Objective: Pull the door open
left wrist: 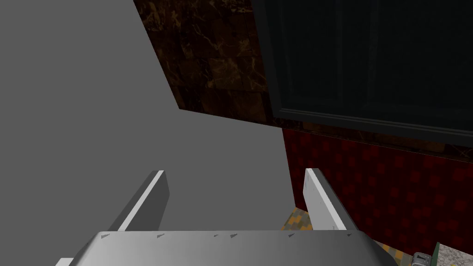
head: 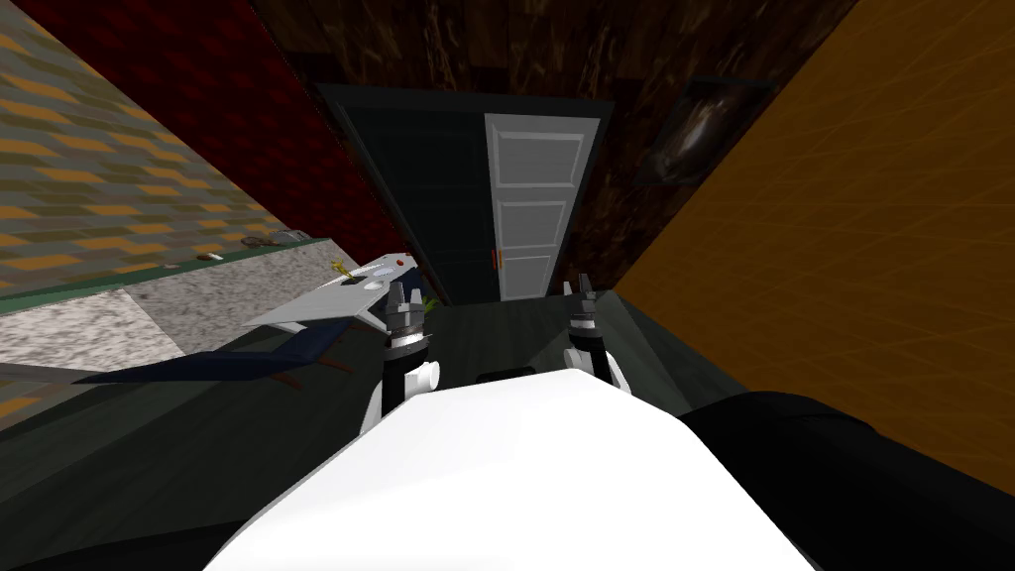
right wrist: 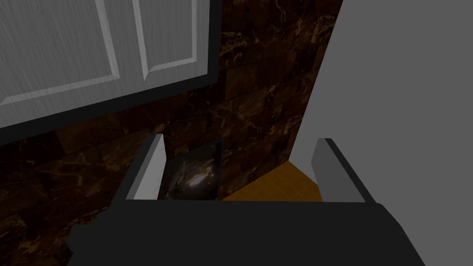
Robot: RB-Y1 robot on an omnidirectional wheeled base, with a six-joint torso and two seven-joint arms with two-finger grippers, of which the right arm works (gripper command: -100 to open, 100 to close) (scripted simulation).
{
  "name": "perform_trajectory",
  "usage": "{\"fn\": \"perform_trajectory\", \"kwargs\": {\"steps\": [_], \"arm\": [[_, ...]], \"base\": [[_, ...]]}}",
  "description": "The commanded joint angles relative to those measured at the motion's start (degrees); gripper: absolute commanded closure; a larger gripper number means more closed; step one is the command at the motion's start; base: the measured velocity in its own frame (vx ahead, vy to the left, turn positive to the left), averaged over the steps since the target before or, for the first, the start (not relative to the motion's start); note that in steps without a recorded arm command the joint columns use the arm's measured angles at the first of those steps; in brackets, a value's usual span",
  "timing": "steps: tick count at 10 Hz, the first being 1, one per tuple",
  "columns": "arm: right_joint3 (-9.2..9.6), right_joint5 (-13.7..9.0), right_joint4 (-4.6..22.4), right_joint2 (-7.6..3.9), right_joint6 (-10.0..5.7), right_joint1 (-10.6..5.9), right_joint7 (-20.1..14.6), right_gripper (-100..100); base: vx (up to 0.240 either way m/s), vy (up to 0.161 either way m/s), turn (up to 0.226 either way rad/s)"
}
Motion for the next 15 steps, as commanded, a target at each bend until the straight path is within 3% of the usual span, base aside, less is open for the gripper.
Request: {"fn": "perform_trajectory", "kwargs": {"steps": [1, 7, 15], "arm": [[0.2, -0.9, 1.6, -0.41, -0.4, -0.4, -1.4, -100], [1.09, -4.8, 8.6, -1.91, -2.15, -2.19, -7.8, -100], [2.19, -9.7, 17.4, -3.4, -4.33, -4.43, -15.6, -100]], "base": [[0.115, 0.033, 0.049], [0.188, 0.018, 0.057], [0.109, 0.016, 0.05]]}}
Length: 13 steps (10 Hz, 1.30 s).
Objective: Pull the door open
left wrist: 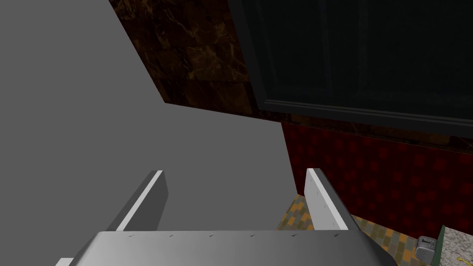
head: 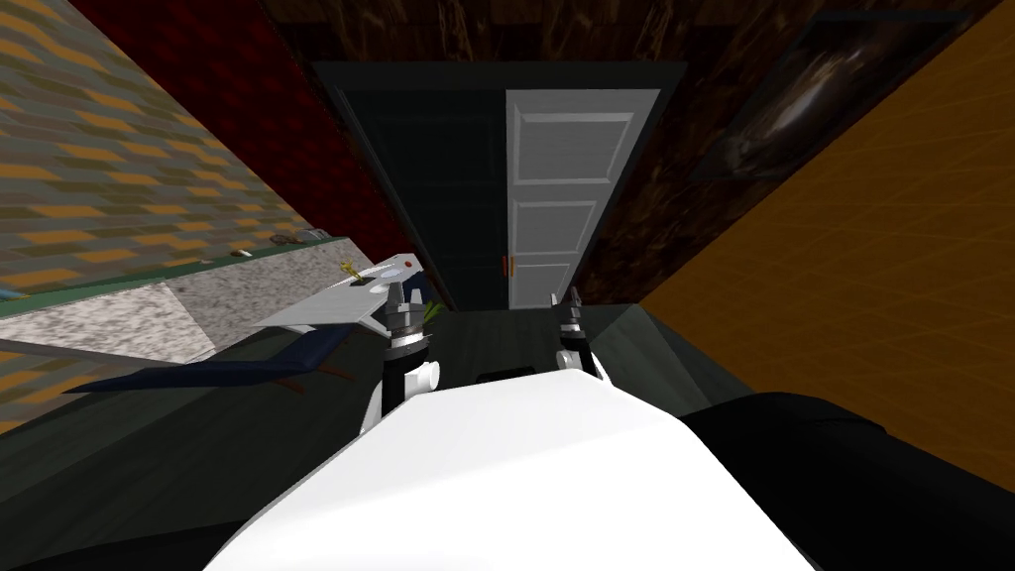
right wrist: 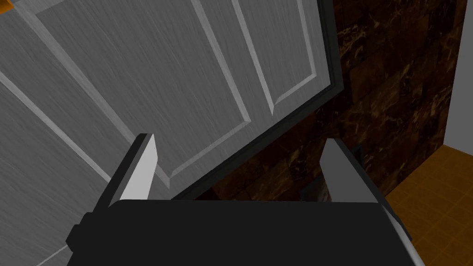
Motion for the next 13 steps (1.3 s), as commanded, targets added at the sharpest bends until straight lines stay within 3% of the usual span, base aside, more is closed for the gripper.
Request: {"fn": "perform_trajectory", "kwargs": {"steps": [1, 13], "arm": [[0.14, -1.1, 1.7, -0.45, -0.57, -0.26, -1.9, -100], [1.94, -9.1, 16.0, -2.45, -4.15, -4.01, -14.7, -100]], "base": [[0.094, 0.014, 0.056], [0.1, 0.013, 0.054]]}}
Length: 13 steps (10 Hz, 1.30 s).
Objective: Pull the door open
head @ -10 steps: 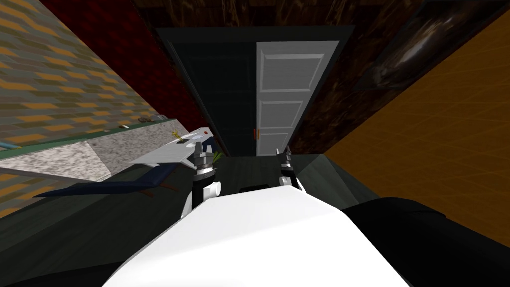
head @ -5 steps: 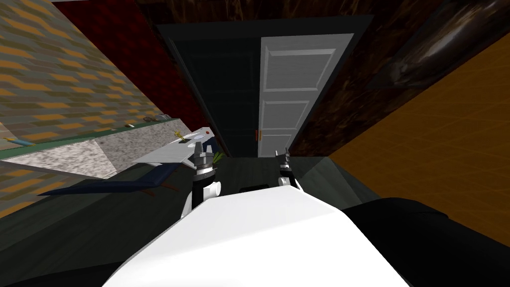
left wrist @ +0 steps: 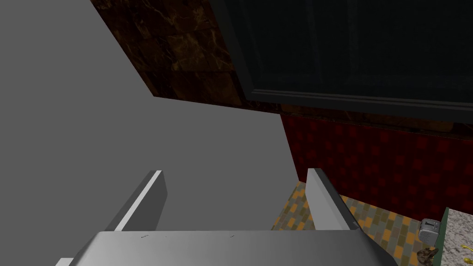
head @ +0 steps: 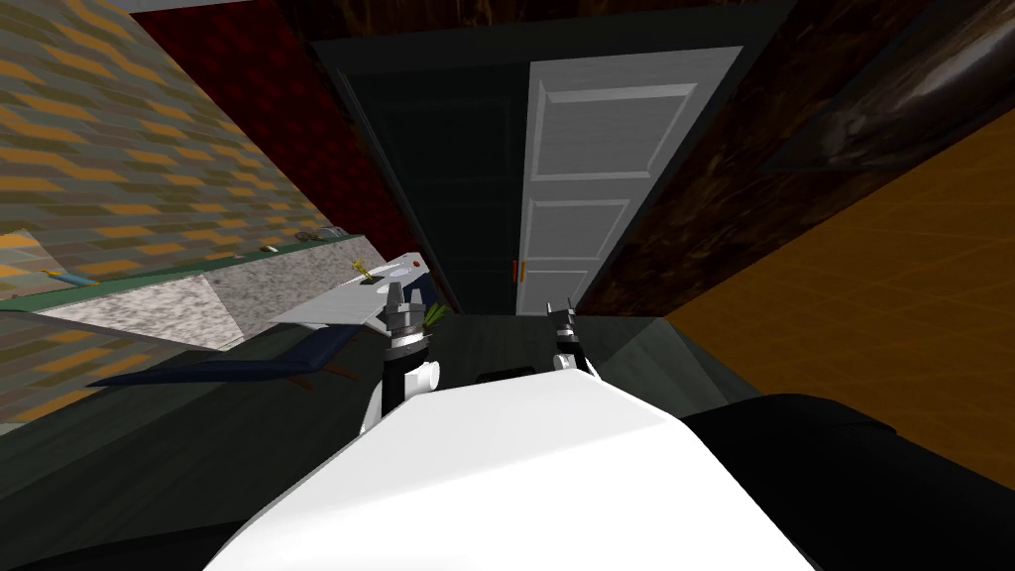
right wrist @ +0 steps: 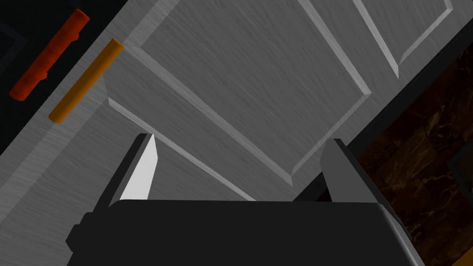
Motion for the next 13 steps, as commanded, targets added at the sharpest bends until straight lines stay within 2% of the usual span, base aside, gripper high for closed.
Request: {"fn": "perform_trajectory", "kwargs": {"steps": [1, 13], "arm": [[0.3, -1.1, 2.3, -0.17, -0.67, -0.65, -1.9, -100], [2.15, -9.4, 16.9, -1.95, -4.34, -4.63, -15.2, -100]], "base": [[0.109, 0.003, 0.059], [0.104, 0.007, 0.059]]}}
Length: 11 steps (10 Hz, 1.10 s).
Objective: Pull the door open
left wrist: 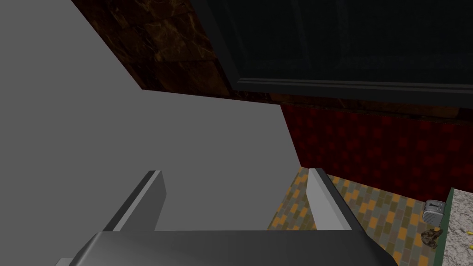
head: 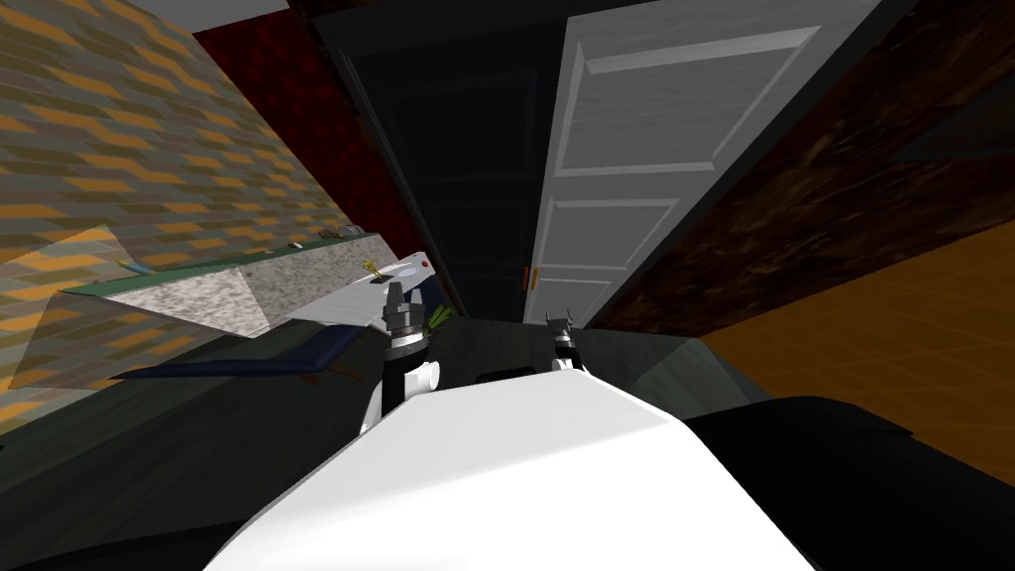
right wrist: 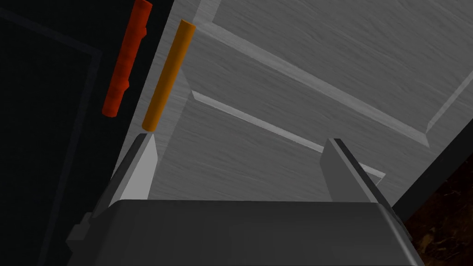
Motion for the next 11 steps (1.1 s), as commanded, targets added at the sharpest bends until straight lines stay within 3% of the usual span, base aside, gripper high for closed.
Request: {"fn": "perform_trajectory", "kwargs": {"steps": [1, 11], "arm": [[0.25, -1.1, 1.8, -0.1, -0.43, -0.57, -1.7, -100], [1.78, -8.0, 14.0, -1.47, -3.51, -4.13, -12.8, -100]], "base": [[0.094, 0.005, 0.054], [0.122, -0.004, 0.061]]}}
